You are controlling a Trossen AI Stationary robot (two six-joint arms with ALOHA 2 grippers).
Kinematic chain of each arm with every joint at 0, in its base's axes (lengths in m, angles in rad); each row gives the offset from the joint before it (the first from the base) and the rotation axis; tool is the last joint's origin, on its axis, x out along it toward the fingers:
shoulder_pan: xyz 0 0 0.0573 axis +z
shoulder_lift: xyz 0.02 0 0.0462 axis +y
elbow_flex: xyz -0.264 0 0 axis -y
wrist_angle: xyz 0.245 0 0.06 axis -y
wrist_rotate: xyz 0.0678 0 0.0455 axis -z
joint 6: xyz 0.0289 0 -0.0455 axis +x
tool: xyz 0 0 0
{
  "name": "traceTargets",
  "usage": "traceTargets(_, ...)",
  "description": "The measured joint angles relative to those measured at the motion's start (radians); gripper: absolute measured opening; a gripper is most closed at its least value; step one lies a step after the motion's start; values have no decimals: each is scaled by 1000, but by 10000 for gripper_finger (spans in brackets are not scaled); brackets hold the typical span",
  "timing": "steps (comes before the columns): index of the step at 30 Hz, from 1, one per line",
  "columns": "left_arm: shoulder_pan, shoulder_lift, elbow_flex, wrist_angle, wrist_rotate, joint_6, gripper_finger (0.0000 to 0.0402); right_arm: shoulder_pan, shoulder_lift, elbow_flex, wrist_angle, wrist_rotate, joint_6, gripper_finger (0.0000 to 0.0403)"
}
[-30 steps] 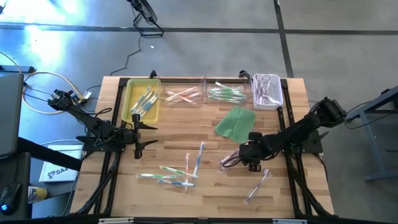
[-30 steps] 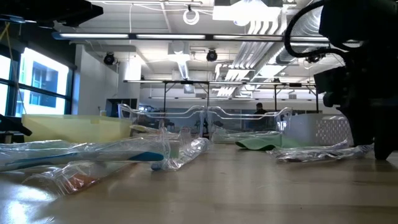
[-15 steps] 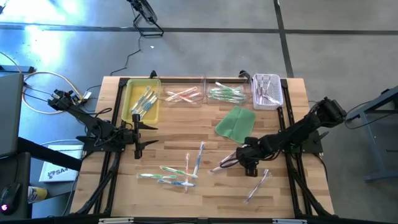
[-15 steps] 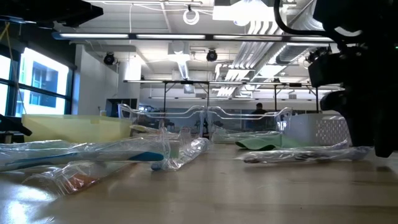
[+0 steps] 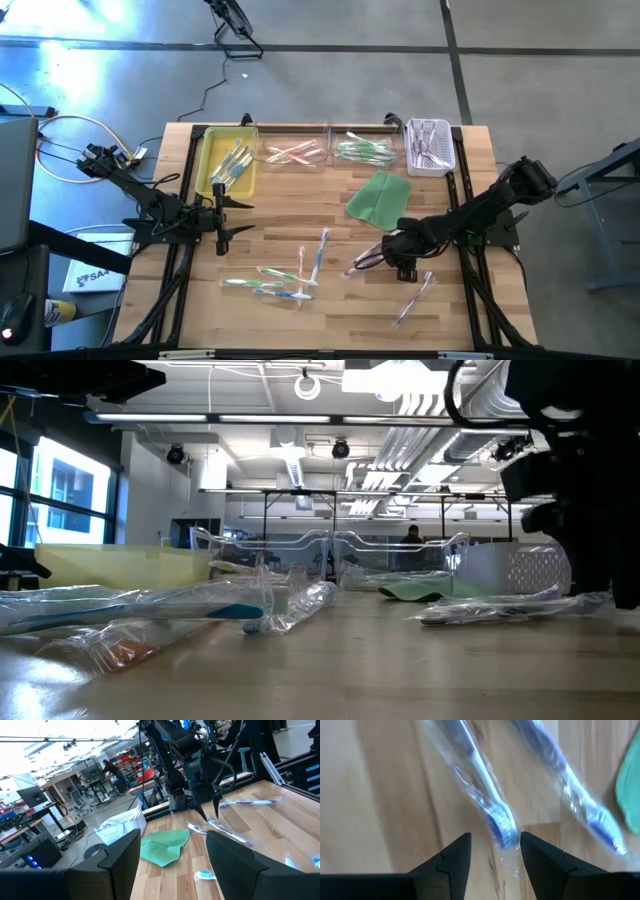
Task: Pick & Place Toothbrushes
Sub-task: Put the purple toothbrush into the white bin
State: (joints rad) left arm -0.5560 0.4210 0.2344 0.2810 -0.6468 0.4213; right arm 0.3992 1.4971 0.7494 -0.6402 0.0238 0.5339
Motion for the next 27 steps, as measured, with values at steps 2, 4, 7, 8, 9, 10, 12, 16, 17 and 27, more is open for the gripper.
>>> traceTargets(2,0,0,0,0,0,0,220,0,0,38,-32,3,-21,165)
traceTargets(4,0,0,0,0,0,0,220,0,0,73,-63,11,-41,165)
traceTargets(7,0,0,0,0,0,0,220,0,-1,96,-69,34,-64,165)
traceTargets(8,0,0,0,0,0,0,220,0,-1,97,-69,39,-66,165)
traceTargets(9,0,0,0,-1,0,0,220,0,-1,97,-70,48,-66,165)
traceTargets(10,0,0,0,-2,0,0,220,0,-1,96,-71,59,-63,165)
traceTargets(12,0,0,0,-2,0,0,220,0,-1,96,-71,71,-63,165)
traceTargets(16,0,0,0,-2,0,0,220,0,-1,96,-70,82,-64,165)
traceTargets(17,0,0,0,-3,1,0,220,0,-1,96,-70,82,-64,165)
traceTargets(27,0,0,0,-23,3,-6,220,0,87,95,-63,94,-60,165)
